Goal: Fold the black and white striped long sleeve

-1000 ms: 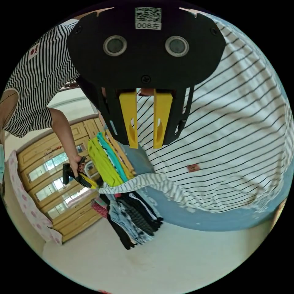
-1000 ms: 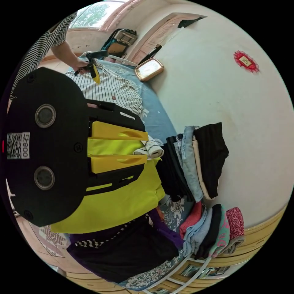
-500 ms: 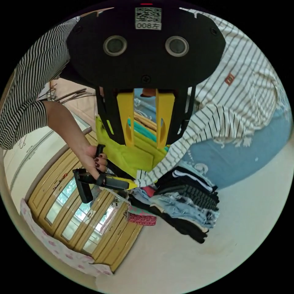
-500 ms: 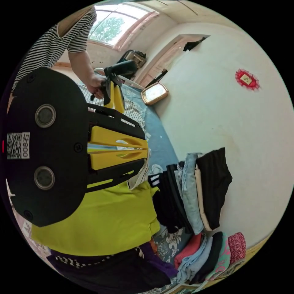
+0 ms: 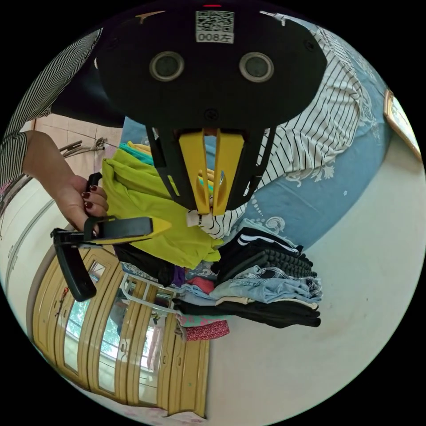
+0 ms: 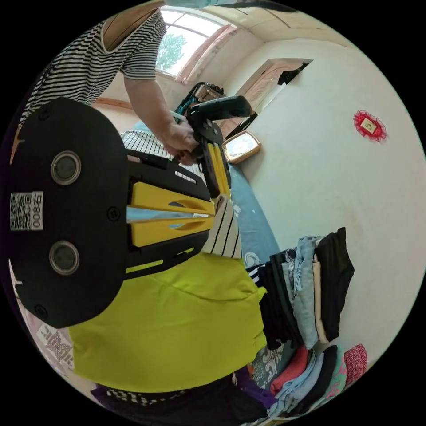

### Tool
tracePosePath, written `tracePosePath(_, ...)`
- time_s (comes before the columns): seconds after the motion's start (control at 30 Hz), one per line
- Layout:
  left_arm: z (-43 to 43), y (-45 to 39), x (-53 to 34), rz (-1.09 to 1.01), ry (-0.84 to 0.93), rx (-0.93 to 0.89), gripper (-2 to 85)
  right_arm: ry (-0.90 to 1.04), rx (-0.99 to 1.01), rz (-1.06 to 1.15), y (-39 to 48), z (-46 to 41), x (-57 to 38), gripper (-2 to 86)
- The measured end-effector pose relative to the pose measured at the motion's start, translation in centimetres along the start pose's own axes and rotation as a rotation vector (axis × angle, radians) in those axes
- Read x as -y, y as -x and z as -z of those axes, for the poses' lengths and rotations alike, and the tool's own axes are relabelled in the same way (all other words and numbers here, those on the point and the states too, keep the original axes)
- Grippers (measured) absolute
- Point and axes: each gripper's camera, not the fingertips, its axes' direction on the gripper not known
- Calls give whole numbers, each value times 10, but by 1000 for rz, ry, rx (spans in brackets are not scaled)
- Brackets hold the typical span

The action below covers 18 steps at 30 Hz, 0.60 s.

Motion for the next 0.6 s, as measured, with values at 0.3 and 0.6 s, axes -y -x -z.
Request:
tracePosePath(0.3,14,16,-1,90,-47,-63,8,135,-42,37,41,-29,42,82)
tracePosePath(0.6,41,33,-10,106,-58,-86,7,158,-241,163,126,-53,96,70)
